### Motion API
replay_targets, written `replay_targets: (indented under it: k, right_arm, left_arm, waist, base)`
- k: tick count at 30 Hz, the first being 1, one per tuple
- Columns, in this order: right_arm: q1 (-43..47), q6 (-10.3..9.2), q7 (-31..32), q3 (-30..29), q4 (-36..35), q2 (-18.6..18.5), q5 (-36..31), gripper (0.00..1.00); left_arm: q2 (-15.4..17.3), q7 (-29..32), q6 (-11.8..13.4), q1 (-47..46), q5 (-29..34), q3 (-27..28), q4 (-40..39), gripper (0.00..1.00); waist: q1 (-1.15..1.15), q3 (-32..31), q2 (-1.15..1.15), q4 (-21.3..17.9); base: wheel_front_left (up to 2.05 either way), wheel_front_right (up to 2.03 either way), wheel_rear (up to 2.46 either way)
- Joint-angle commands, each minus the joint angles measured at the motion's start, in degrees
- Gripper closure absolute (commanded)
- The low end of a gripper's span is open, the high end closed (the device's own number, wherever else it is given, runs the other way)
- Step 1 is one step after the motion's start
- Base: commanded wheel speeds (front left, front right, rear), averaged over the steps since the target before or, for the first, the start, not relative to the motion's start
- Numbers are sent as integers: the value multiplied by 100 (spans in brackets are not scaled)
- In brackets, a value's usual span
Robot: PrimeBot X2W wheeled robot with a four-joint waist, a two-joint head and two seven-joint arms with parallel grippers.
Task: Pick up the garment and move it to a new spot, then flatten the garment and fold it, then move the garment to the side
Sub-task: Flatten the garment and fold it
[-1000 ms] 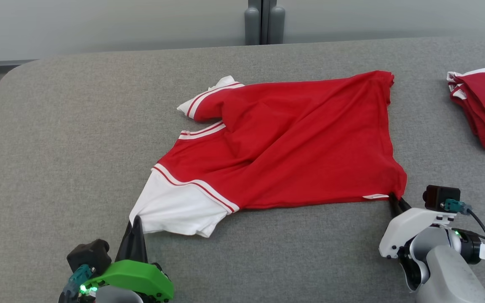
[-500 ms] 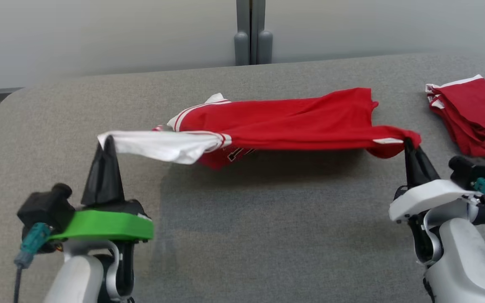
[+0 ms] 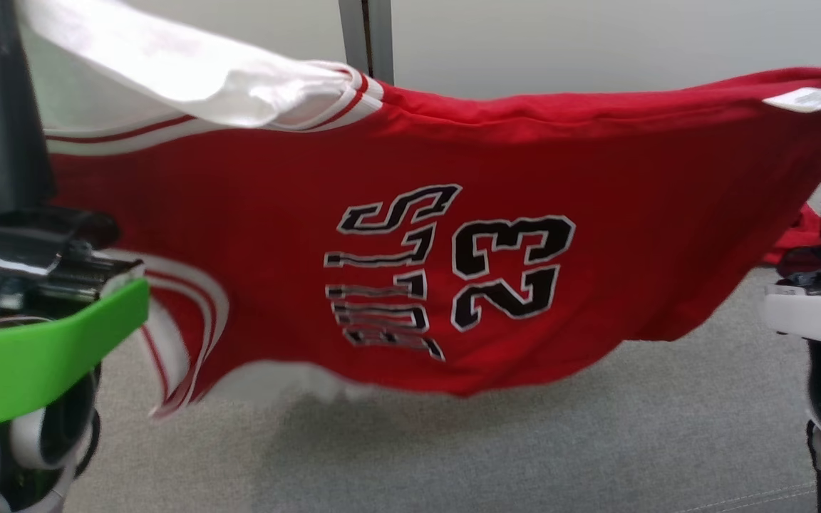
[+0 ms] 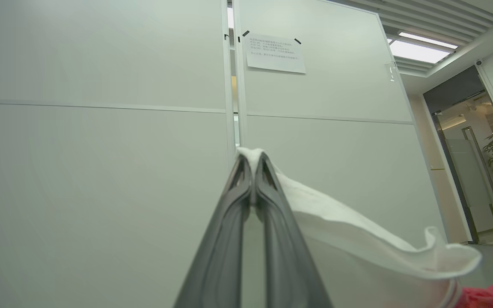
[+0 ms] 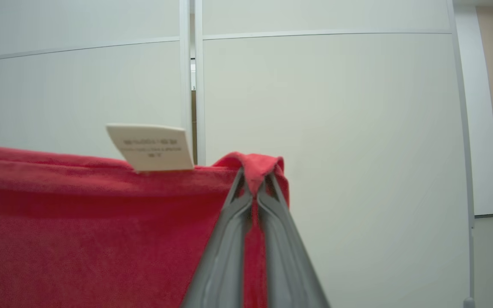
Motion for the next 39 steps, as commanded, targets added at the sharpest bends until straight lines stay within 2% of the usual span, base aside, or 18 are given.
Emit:
replay_targets:
  k: [1, 4, 7, 9, 12, 16, 21, 25, 28, 32, 39]
  right_arm:
    - [62, -8, 106, -41, -288, -27, -47, 100]
    - [18, -7, 413, -109, -1054, -81, -149, 100]
    - [-10, -8, 705, -177, -1409, -121, -173, 100]
    - [-10, -8, 893, -240, -1383, -145, -205, 100]
    - [-215, -7, 1041, -200, -976, -157, -45, 100]
    - [-1129, -7, 973, -59, -48, -306, 164, 100]
    - [-3279, -6, 656, 394, 1542, -612, -213, 100]
    - [-5019, -9, 225, 508, 3099, -395, -691, 100]
    - [-5817, -8, 25, 494, 4020, -249, -1143, 100]
    - [-6408, -8, -268, 465, 5047, -148, -1591, 100]
    - [-6132, -8, -905, 210, 6570, -12, -1919, 100]
  left_arm:
    - [95, 144, -33, -266, 86, 27, -113, 100]
    - [273, 564, -88, -810, 145, 37, -327, 100]
    - [351, 883, -135, -1203, 125, -21, -320, 100]
    - [334, 1066, -145, -1366, 68, -88, -147, 100]
    - [309, 1221, -147, -1612, 31, -123, 279, 100]
    - [265, 1235, -280, -2227, 6, -138, 1202, 100]
    - [214, 1114, -593, -4019, 325, -318, 2764, 100]
    - [-16, 705, -665, -5380, 642, -454, 4060, 100]
    - [-154, 420, -769, -5986, 786, -587, 4676, 100]
    - [-362, -84, -791, -6208, 680, -549, 5210, 100]
    - [-791, -1161, -919, -4874, 200, -502, 5728, 100]
  waist:
    - [0, 9, 0, -92]
    - [0, 139, 0, -173]
    - [0, 360, 0, -233]
    - [0, 575, 0, -239]
    - [0, 996, 0, -249]
    - [0, 1647, 0, -247]
    - [0, 2421, 0, -250]
    - [0, 2799, 0, -170]
    - [0, 3085, 0, -15]
    - [0, 3553, 0, 269]
    - [0, 4041, 0, 579]
  base:
    - [0, 0, 0]
    - [0, 0, 0]
    - [0, 0, 0]
    - [0, 0, 0]
    - [0, 0, 0]
    - [0, 0, 0]
    - [0, 0, 0]
    - [0, 0, 0]
    - [0, 0, 0]
    - [0, 0, 0]
    - [0, 0, 0]
